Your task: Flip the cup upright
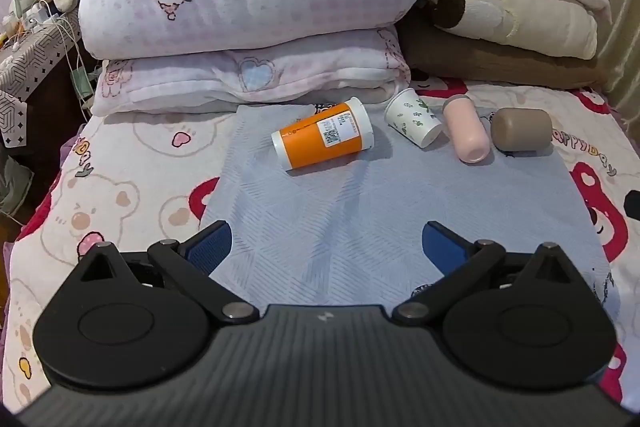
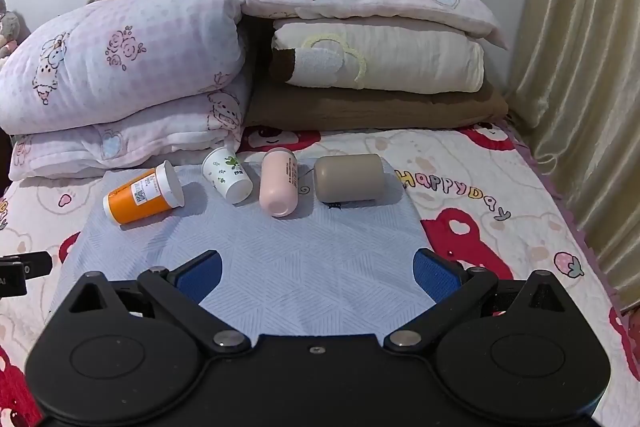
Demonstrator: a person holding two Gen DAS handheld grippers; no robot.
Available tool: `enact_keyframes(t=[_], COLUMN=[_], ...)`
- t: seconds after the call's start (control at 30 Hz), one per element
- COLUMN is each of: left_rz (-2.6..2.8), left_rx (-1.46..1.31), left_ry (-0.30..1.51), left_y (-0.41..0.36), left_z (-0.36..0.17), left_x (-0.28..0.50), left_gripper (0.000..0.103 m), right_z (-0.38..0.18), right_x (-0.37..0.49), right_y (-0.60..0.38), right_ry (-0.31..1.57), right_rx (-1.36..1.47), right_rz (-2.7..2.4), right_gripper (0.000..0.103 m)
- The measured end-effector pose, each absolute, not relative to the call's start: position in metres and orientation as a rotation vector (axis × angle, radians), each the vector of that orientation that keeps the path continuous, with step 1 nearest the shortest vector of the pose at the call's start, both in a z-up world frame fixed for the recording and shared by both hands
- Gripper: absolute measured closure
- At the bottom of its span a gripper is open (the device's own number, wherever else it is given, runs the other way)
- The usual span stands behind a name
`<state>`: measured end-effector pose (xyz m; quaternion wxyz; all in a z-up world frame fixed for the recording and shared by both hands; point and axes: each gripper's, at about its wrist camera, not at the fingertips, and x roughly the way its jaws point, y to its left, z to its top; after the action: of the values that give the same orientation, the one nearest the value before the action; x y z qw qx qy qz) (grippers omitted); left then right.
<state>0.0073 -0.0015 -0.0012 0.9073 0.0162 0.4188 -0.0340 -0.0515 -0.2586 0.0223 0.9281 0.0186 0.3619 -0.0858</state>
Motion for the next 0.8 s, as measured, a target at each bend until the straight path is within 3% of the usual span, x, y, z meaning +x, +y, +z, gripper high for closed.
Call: enact_keyframes(t=[0.8], left_rz=[-0.093], left_rx=[-0.024], left_ry=[0.832], left_y=[0.0004], left_z=[-0.0069], left_x=[0.0028], left_gripper=[0.000], right_z=[0.0173], right_x=[-0.0531], right_y=[-0.2609], right_ry=[0.750], right_rx=[0.060], right_rz=[-0.176], right_gripper=[0.000])
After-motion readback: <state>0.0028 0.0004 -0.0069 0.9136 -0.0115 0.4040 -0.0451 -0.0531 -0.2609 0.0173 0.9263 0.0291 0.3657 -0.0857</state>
